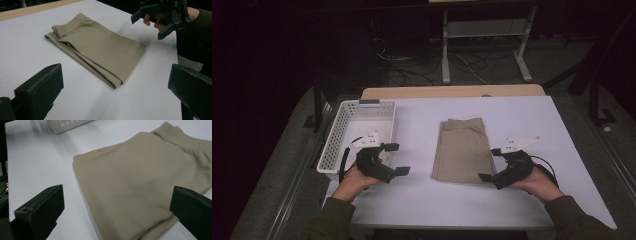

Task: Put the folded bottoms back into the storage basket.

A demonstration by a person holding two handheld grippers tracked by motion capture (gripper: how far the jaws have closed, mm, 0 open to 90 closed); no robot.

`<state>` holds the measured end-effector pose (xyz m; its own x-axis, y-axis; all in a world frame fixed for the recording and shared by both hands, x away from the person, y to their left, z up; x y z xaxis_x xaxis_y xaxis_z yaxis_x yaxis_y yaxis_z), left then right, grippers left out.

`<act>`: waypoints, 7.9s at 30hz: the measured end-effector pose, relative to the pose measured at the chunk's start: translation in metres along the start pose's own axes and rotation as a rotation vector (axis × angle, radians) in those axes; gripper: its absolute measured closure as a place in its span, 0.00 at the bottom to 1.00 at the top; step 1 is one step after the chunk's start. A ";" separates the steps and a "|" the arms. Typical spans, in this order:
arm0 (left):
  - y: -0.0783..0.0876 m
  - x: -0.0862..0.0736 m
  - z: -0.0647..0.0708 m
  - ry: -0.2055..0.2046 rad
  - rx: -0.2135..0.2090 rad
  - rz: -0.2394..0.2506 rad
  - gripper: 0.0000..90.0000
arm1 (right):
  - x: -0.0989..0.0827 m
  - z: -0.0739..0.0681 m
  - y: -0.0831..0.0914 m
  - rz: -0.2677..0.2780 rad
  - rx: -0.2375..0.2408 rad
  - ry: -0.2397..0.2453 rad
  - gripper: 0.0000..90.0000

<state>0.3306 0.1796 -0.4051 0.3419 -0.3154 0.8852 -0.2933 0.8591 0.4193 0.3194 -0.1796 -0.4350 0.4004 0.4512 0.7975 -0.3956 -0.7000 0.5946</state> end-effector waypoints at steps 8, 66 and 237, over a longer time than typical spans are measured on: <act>0.000 0.000 0.000 0.002 0.002 0.003 0.00 | 0.005 -0.001 -0.005 -0.010 0.011 0.006 0.00; 0.000 -0.001 0.000 0.000 0.009 -0.006 0.00 | 0.041 -0.003 -0.052 -0.047 0.083 0.045 0.16; 0.000 -0.001 -0.001 0.005 0.016 -0.020 0.00 | -0.039 -0.031 0.014 -0.097 0.028 0.067 0.30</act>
<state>0.3309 0.1800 -0.4065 0.3524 -0.3302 0.8757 -0.3009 0.8460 0.4401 0.2730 -0.1901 -0.4547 0.3794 0.5529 0.7419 -0.3339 -0.6660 0.6670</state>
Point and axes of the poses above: each handheld gripper's, and its own axes: y roughly backward along the jaws, x roughly out of its top, z roughly to its right, the point moved 4 cm from there along -y, roughly forward along the jaws
